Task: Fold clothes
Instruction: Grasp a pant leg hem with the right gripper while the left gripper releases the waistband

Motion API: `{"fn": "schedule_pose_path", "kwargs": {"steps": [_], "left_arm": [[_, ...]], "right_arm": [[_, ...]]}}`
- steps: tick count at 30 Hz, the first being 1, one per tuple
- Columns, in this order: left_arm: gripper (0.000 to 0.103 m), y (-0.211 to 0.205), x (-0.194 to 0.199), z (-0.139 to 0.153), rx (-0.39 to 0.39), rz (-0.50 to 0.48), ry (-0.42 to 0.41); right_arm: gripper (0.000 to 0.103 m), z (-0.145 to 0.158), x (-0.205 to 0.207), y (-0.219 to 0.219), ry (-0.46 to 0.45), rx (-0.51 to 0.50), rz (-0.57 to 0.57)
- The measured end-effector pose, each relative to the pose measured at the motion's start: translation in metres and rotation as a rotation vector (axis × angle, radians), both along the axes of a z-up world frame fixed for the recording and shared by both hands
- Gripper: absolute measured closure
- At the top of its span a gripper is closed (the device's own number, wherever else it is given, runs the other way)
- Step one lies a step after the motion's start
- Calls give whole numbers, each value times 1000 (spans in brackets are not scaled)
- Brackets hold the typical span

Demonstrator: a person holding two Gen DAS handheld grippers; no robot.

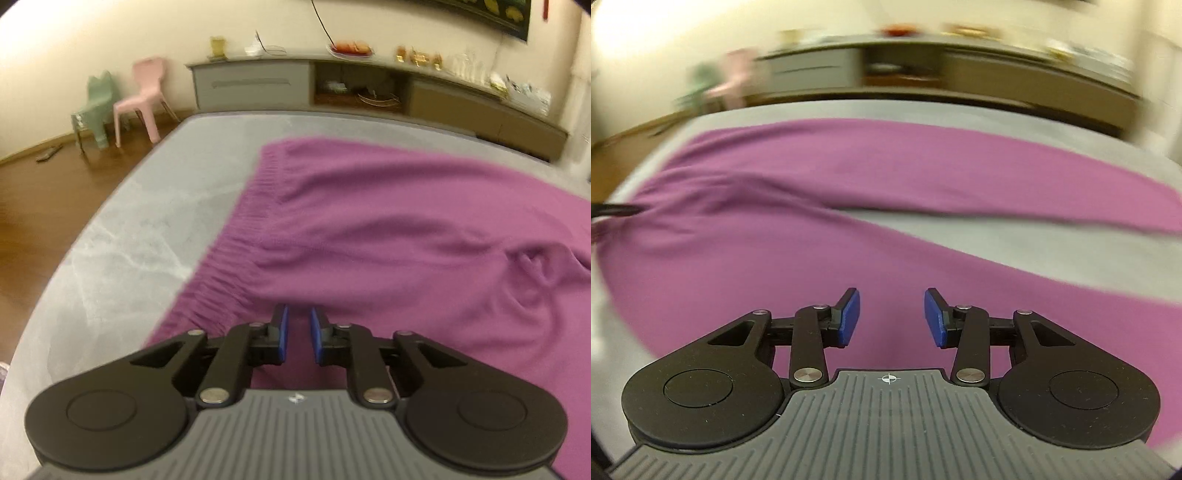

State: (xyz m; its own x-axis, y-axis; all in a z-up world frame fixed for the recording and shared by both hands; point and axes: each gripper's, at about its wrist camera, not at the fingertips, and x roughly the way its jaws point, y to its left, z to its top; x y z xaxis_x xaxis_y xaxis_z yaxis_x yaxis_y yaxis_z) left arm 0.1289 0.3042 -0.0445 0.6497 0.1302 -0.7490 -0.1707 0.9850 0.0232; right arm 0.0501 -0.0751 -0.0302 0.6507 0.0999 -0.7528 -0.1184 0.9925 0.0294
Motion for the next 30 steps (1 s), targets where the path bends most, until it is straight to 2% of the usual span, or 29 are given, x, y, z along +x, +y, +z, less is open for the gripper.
{"fn": "schedule_pose_path", "kwargs": {"steps": [3, 5, 8, 10, 11, 13, 15, 16, 17, 19, 21, 26, 30], "left_arm": [[87, 14, 2, 1, -28, 40, 1], [87, 16, 2, 3, -15, 50, 1], [87, 14, 4, 5, 14, 58, 7], [87, 14, 7, 6, 23, 72, 13], [87, 15, 9, 7, 18, 89, 21], [88, 17, 12, 10, 6, 123, 37], [87, 14, 14, 19, 7, 145, 30], [85, 12, 15, 24, 11, 150, 16], [77, 10, 17, 29, 10, 153, 3], [67, 7, 21, 38, -35, 159, -25], [58, 4, 28, 41, -106, 160, -39], [58, -11, 44, 42, -217, 134, -49], [56, -24, 56, 40, -247, 121, -53]], "right_arm": [[64, -5, -11, -87, 19, -72, -195], [64, -8, -10, -151, 38, -134, -347], [63, -22, 2, -226, 134, -110, -475], [45, -30, 4, -257, 129, -35, -512], [43, -30, 6, -268, 129, 0, -534], [49, -24, 15, -274, 129, 14, -533], [49, -11, 24, -272, 87, 41, -502], [43, 0, 29, -272, 57, 58, -479], [39, 10, 36, -272, 28, 74, -455], [19, 28, 60, -276, -9, 77, -410], [17, 34, 97, -280, -18, 84, -390], [17, 13, 185, -295, 53, 218, -467], [17, -11, 242, -297, 107, 331, -544]]}}
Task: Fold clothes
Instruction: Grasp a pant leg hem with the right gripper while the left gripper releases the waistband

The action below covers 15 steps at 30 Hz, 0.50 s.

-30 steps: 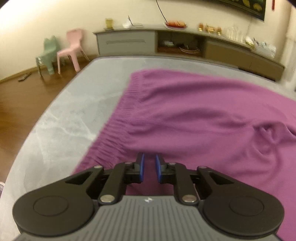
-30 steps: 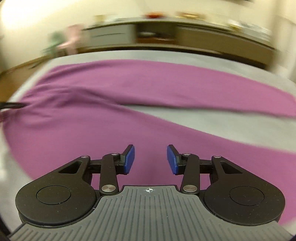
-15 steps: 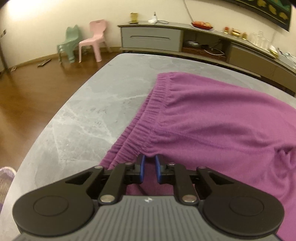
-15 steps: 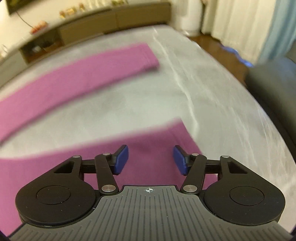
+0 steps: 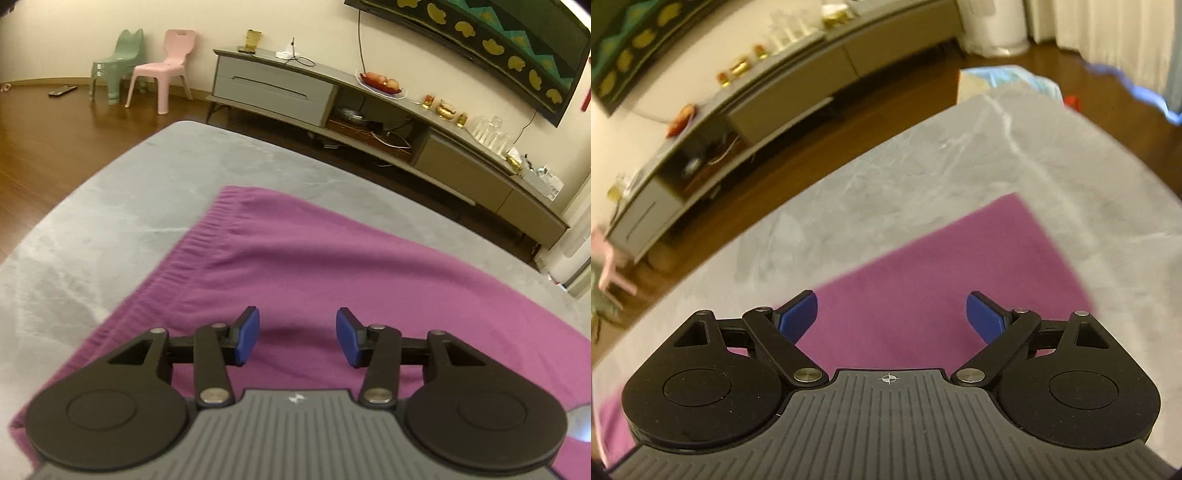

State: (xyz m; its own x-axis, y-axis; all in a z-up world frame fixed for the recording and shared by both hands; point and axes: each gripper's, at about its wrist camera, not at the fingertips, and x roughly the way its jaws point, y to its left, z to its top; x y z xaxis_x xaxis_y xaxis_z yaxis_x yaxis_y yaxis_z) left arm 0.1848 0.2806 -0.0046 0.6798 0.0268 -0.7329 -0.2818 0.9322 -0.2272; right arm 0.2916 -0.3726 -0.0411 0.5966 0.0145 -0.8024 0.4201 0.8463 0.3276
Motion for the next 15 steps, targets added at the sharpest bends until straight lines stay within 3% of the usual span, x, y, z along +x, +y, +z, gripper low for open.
{"fn": "schedule_pose_path", "kwargs": {"steps": [5, 8, 9, 11, 12, 15], "left_arm": [[55, -12, 9, -9, 26, -27, 26], [55, -17, 10, -12, 38, -39, 36], [55, -19, 10, -12, 40, -42, 37], [55, -22, 10, -12, 36, -50, 36], [55, -25, 10, -12, 35, -57, 34], [55, -33, 9, -9, 32, -81, 21]], "right_arm": [[18, -23, 37, 39, 90, -131, 85], [24, -32, 39, 63, 93, -286, 156], [33, -34, 39, 70, 87, -333, 179], [63, -31, 35, 70, 55, -331, 197], [98, -28, 35, 67, 47, -308, 208], [103, -18, 23, 70, -14, -314, 256]]}}
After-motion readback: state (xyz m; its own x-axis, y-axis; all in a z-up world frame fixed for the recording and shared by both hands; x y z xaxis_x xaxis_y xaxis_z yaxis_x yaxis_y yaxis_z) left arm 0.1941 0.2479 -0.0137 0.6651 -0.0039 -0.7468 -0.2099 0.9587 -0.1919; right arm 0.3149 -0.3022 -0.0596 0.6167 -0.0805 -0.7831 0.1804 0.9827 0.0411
